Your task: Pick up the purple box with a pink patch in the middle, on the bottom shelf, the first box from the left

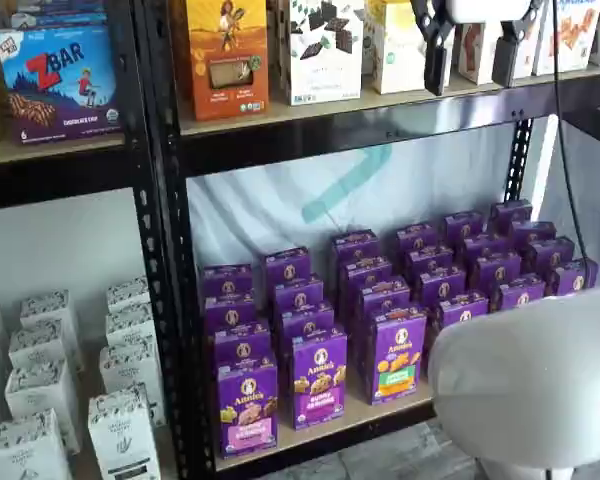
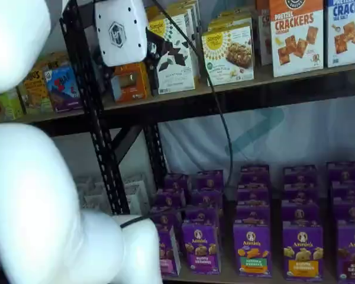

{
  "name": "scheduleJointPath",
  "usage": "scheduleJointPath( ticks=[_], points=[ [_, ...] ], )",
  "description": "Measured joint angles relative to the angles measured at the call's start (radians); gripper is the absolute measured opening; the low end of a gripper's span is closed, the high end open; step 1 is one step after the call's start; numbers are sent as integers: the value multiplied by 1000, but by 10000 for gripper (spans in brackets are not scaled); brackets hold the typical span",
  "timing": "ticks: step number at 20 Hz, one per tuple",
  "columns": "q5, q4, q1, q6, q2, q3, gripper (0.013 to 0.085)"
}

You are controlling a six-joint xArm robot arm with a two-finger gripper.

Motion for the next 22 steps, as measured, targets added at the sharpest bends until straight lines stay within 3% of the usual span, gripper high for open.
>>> scheduleJointPath(
  ticks=[10, 22],
  points=[
    [-46, 5, -3, -2, -15, 35, 850],
    [-259, 2, 8, 2, -47, 249, 850]
  ],
)
